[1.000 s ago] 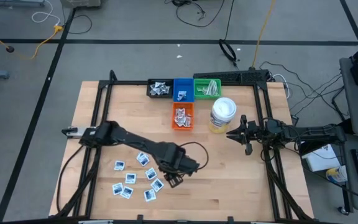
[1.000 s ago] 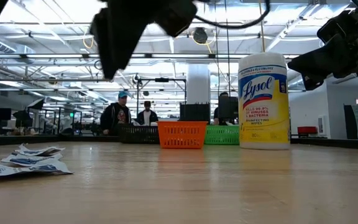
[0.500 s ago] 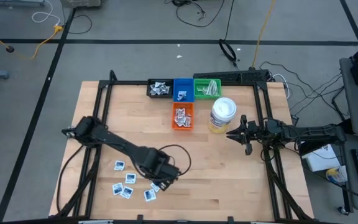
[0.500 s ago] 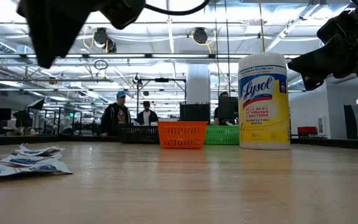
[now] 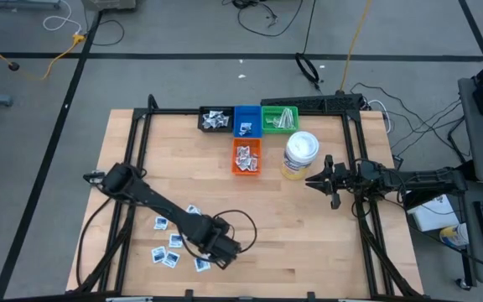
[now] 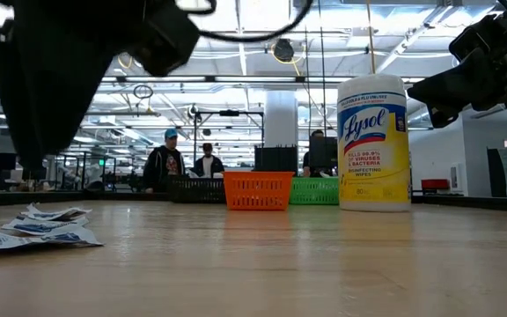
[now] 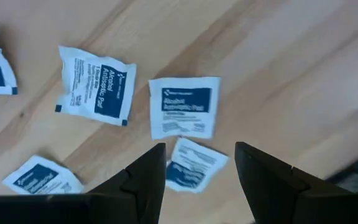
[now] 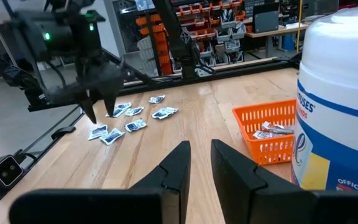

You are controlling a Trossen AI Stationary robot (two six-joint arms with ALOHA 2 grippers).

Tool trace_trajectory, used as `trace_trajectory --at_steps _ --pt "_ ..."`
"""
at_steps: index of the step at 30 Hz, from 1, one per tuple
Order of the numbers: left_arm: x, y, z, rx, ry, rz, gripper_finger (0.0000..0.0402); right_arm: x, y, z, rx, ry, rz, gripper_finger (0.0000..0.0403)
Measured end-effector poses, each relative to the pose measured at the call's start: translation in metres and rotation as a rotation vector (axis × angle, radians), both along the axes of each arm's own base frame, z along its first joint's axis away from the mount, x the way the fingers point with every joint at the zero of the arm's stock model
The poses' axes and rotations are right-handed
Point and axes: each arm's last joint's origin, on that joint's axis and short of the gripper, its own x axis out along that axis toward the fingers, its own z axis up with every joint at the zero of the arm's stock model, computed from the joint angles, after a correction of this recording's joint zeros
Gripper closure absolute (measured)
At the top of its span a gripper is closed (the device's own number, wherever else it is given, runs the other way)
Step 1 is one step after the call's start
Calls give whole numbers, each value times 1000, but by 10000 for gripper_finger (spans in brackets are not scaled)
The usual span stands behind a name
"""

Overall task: Pick & Place First Aid Supplies
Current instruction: Put the blue alcohol pad into the blue bin

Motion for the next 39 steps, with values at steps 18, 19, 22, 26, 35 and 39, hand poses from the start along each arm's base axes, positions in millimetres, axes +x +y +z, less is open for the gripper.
trace_trajectory --at_steps 18,19,22,26,35,39 --pt "8 -10 -51 100 64 -42 218 0 0 0 0 0 0 344" --pt "9 -10 -51 101 64 -42 229 0 0 0 0 -1 0 344" --pt "8 -11 -52 92 67 -52 276 0 0 0 0 0 0 344" --pt "9 -12 -52 71 60 -78 351 0 0 0 0 -1 0 344" --pt "10 -5 -38 31 36 -99 387 0 0 0 0 -1 0 344" --pt "10 8 -11 15 -22 -104 395 0 0 0 0 0 0 344"
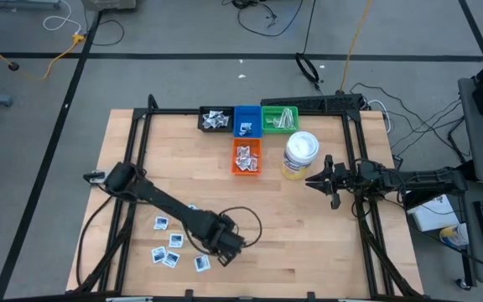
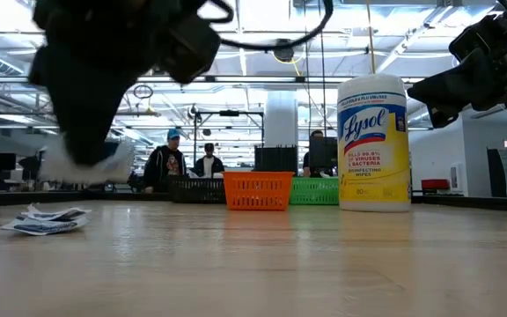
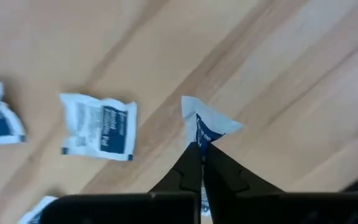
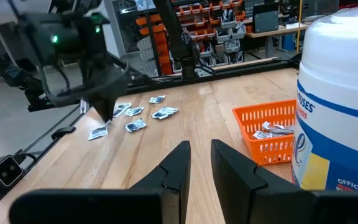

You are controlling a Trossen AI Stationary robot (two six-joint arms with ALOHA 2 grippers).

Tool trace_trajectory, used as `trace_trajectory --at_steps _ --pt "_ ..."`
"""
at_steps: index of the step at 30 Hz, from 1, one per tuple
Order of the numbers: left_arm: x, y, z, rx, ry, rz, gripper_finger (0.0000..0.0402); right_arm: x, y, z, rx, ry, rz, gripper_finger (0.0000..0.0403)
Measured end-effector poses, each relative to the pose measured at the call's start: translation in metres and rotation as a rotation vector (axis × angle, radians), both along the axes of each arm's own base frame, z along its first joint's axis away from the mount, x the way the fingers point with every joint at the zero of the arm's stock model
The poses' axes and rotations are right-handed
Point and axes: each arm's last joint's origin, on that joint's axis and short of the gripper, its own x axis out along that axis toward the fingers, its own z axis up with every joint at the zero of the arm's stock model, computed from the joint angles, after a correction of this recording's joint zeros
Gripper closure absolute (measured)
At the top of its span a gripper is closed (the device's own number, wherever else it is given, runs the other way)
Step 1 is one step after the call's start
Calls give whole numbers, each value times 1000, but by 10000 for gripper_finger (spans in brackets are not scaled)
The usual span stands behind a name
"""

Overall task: Pick & Place First Aid Supplies
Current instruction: Put the blue alcohol pad into the blue bin

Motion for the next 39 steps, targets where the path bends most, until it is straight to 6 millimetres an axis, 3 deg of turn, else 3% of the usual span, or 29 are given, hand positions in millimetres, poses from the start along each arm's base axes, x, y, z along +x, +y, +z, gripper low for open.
trace_trajectory --at_steps 14,21,31,39 --pt "-22 43 67 -28 -61 -225 397 0 0 0 0 0 0 344" --pt "-29 73 82 -13 -34 -221 397 0 0 0 0 0 0 344" --pt "-13 160 81 -1 -43 -63 399 0 0 0 0 -1 0 344" --pt "-18 235 81 10 -66 -21 398 0 0 0 0 -1 0 344"
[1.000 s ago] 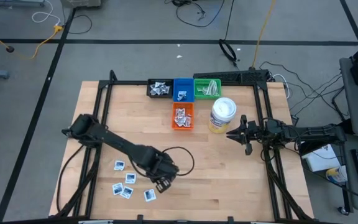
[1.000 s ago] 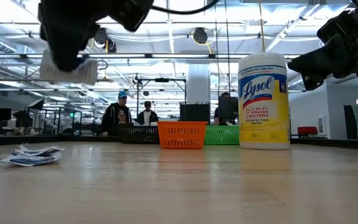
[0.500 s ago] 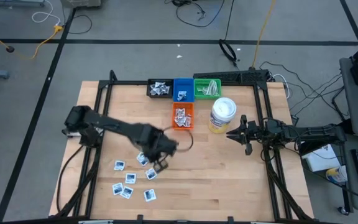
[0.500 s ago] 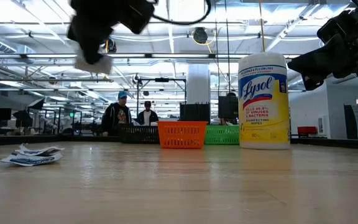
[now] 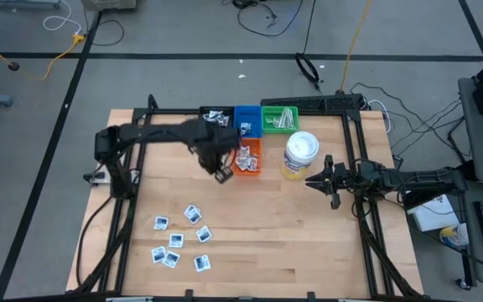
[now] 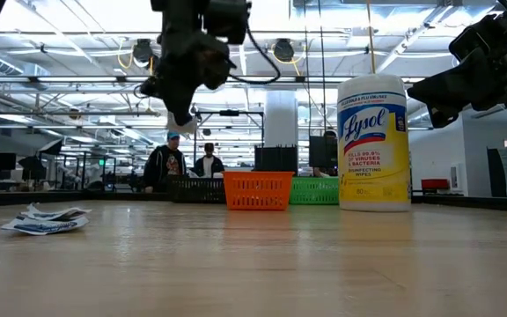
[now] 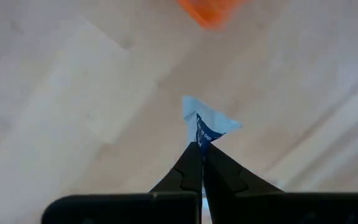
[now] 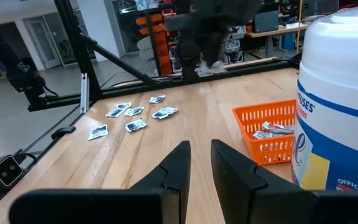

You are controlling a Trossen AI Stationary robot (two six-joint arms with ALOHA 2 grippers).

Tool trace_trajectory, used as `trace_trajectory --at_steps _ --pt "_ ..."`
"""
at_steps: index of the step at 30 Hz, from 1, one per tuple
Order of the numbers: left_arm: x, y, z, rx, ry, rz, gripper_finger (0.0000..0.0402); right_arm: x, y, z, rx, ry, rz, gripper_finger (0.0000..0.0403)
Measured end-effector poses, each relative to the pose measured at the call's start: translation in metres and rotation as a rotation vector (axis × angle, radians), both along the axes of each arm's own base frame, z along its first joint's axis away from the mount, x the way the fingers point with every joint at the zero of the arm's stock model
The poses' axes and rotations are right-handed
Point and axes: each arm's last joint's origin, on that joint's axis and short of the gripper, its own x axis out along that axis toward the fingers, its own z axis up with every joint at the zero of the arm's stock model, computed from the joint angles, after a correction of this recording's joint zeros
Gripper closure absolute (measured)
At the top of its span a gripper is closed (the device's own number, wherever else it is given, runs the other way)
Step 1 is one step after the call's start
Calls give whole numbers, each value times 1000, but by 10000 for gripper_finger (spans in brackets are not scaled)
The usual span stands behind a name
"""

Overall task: Pick & Place First Aid Supplies
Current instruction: Put the blue alcohol pad into the blue bin

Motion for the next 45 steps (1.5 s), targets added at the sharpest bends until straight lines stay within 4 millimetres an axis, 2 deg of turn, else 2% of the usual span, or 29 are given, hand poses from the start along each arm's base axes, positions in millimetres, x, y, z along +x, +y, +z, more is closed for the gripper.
trace_trajectory --at_steps 7,13,16,24,32,40,45 --pt "-18 60 0 8 -6 63 399 0 0 0 0 0 0 344" --pt "-32 96 -1 15 -9 122 400 0 0 0 0 0 0 344" --pt "-24 114 -4 15 9 129 400 0 0 0 0 0 0 344" --pt "15 161 -15 30 24 89 400 0 0 0 0 0 0 344" --pt "53 195 -21 88 -67 51 401 0 0 0 0 0 0 344" --pt "80 209 -47 160 -176 -17 398 0 0 0 0 0 0 344" --pt "83 210 -48 167 -204 -13 367 0 0 0 0 1 0 344"
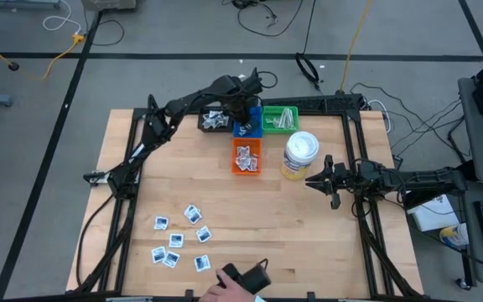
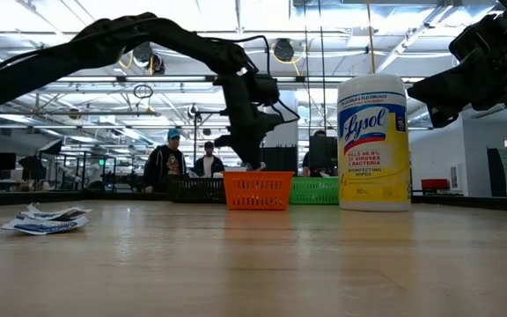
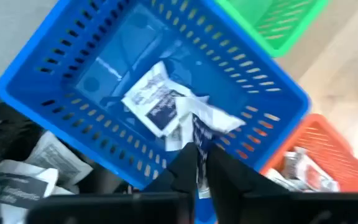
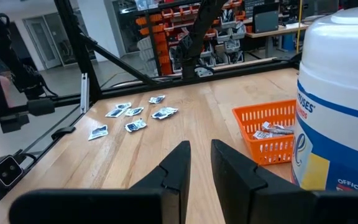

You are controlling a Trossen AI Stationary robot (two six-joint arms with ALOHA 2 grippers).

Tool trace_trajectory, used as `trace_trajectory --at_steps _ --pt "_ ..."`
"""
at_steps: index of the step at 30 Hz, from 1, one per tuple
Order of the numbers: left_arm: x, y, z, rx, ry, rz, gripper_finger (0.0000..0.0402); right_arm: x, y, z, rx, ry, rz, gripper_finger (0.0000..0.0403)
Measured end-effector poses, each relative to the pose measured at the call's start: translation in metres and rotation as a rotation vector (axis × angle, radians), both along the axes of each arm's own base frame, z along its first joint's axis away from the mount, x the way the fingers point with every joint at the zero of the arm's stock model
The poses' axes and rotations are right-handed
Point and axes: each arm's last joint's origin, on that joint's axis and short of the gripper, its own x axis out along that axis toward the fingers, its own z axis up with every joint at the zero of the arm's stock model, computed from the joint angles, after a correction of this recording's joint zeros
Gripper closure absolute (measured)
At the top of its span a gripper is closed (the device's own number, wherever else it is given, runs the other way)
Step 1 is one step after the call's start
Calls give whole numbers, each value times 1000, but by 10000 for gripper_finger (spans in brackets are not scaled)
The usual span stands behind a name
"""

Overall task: Pick & Place First Aid Supplies
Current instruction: Put the blue alcohol pad into the blue bin

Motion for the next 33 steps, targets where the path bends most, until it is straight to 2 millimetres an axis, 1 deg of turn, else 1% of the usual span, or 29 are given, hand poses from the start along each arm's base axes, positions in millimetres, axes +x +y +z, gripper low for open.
trace_trajectory --at_steps 3,11,13,16,17,20,24,30,33 --pt "1 0 2 -8 -19 -4 330 0 0 0 0 0 0 344" --pt "4 -2 3 -22 -57 -13 202 0 0 0 0 -1 0 344" --pt "5 -2 3 -28 -62 8 179 0 0 0 0 -1 1 344" --pt "3 -3 6 -47 -57 50 154 0 0 0 0 -1 0 344" --pt "2 -4 8 -54 -53 71 149 0 0 0 0 0 1 344" --pt "-5 -8 25 -72 -55 138 138 0 0 0 0 -1 0 344" --pt "-20 -15 49 -106 -29 235 138 0 0 0 0 0 0 344" --pt "-38 -26 65 -165 59 307 152 0 0 0 0 -1 0 344" --pt "-44 -31 65 -196 130 317 157 0 0 0 0 -1 0 344"
